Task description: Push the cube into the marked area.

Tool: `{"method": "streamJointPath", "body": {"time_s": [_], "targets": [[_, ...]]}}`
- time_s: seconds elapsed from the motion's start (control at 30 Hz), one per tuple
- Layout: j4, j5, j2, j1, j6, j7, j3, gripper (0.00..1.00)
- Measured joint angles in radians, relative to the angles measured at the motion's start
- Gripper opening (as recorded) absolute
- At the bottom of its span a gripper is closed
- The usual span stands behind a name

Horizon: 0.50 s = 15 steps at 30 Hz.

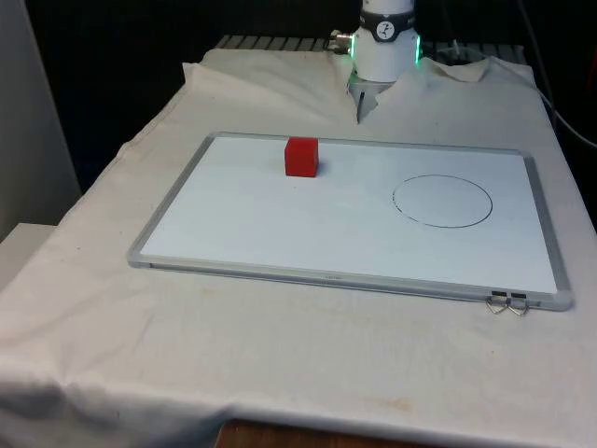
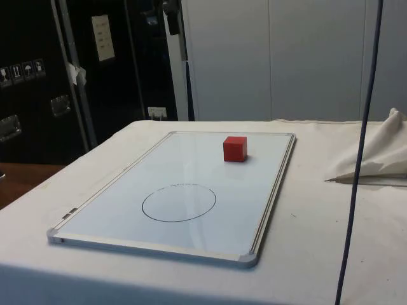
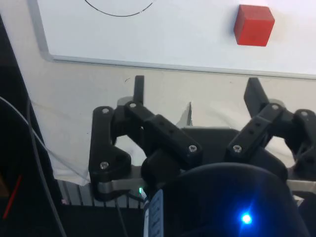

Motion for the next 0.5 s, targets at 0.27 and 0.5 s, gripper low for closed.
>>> {"method": "streamJointPath", "body": {"time_s": [0.27,0.5], "targets": [[0.0,0.0,0.0,0.0,0.0,0.0,0.0,0.58],[0.0,0.0,0.0,0.0,0.0,0.0,0.0,0.23]]}}
